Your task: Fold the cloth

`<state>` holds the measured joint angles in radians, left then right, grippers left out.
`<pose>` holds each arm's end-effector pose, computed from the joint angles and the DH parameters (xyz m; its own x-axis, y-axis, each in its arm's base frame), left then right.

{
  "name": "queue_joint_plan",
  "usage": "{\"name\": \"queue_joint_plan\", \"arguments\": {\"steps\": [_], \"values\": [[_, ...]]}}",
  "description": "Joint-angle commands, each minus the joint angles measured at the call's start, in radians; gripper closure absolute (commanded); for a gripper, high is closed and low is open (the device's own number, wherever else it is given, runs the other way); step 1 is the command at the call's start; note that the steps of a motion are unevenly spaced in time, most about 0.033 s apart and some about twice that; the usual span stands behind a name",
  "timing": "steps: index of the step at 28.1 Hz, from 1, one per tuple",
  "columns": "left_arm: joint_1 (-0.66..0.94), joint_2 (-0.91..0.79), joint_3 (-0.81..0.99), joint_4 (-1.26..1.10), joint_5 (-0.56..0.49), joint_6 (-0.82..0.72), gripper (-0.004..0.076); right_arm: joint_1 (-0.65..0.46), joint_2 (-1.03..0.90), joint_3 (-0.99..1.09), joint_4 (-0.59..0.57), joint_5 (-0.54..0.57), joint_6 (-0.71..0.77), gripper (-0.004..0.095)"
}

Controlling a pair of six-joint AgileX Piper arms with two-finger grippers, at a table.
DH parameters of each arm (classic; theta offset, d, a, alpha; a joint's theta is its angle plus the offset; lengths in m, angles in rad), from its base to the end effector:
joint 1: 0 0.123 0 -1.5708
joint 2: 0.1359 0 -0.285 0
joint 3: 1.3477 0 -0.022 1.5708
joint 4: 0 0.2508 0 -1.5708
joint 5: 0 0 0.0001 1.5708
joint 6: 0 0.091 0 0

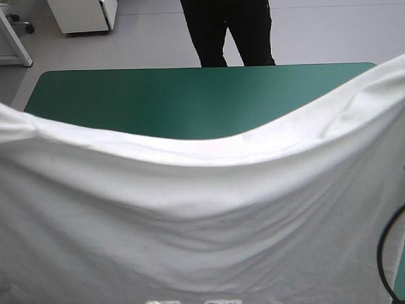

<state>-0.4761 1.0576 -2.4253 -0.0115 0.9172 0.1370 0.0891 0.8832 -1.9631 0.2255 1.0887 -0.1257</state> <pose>-0.0178 0.0083 0.6861 0.5117 -0.1180 -0.8510 0.4023 0.9081 0.1160 0.0161 0.0195 0.6128 0.0941 -0.0110 -0.9955 -0.2820 0.9587 -0.0373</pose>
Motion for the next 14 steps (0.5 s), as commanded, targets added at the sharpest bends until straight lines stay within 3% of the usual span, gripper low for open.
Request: {"name": "queue_joint_plan", "arguments": {"steps": [1, 10, 14], "values": [[-0.001, 0.032, 0.124, 0.011, 0.003, -0.016, 0.0733, 0.004, 0.01, 0.16, 0.001, -0.045, 0.003, 0.0925], [-0.001, 0.134, 0.325, 0.246, -0.002, -0.137, 0.0733, 0.004, 0.021, 0.502, 0.018, -0.154, 0.009, 0.0925], [-0.001, 0.247, 0.335, 0.336, -0.011, -0.179, 0.0733, 0.004, 0.068, 0.575, -0.034, -0.217, 0.009, 0.0925]]}}
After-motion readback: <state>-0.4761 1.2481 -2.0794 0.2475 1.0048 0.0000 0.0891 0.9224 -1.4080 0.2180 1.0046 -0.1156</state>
